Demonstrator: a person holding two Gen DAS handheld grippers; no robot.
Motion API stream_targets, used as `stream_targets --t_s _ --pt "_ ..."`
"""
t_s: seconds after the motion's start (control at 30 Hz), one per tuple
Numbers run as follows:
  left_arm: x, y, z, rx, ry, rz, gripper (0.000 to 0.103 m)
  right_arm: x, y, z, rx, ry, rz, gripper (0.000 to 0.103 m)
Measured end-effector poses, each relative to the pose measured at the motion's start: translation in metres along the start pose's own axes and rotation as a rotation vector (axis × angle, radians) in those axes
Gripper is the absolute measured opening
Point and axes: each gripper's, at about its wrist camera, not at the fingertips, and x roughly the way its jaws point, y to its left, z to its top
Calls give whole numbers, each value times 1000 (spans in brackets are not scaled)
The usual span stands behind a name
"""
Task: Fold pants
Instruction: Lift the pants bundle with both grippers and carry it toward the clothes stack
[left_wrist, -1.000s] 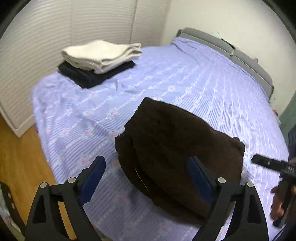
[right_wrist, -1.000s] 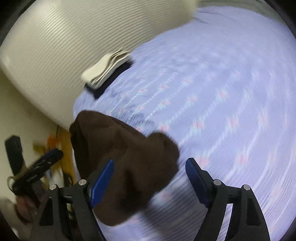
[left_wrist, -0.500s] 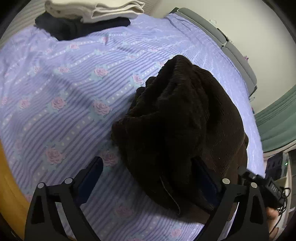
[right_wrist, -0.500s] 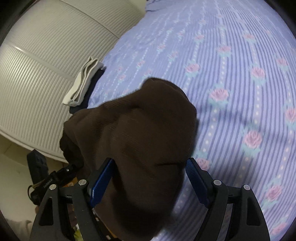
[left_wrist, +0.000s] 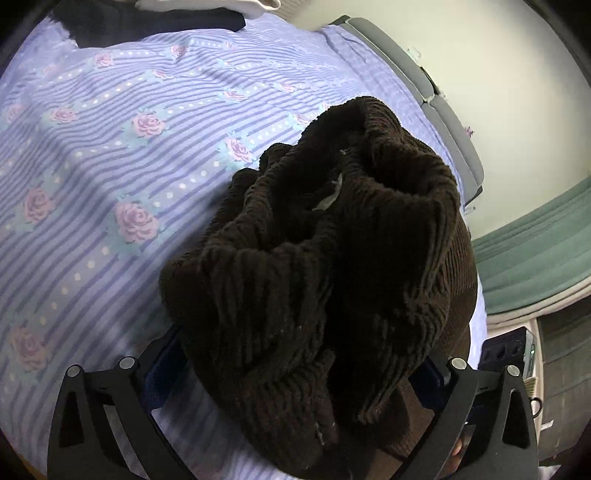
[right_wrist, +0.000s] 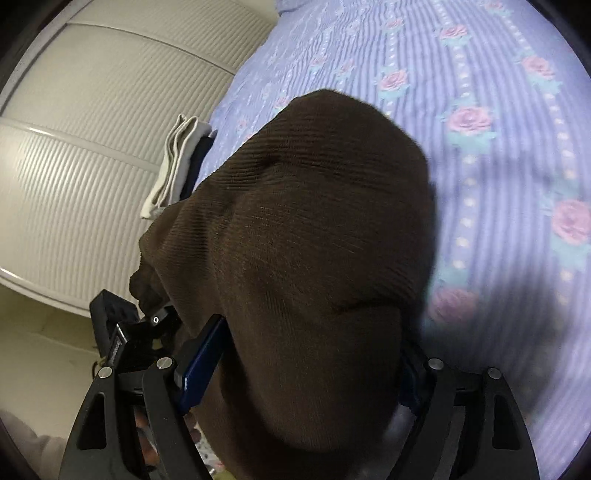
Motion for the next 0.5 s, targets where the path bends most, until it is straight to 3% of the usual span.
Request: stream_targets --t_s 0.07,0.13,0.2,0.23,0.3,0.5 --pt "2 -1 2 -18 -6 -8 99 7 4 4 -9 14 23 83" --pt "4 -4 3 -16 -7 -28 69 9 6 4 -26 25 22 79" --pt "3 -10 4 -1 -3 -35 60 7 5 6 -22 21 22 58" --pt "3 -12 6 7 -3 -38 56 2 3 7 -7 14 31 54" --pt "-3 -18 8 26 -7 -32 52 -7 6 6 -1 5 40 44" --pt "-22 -31 23 38 -26 -52 48 -28 44 5 -76 -33 16 39"
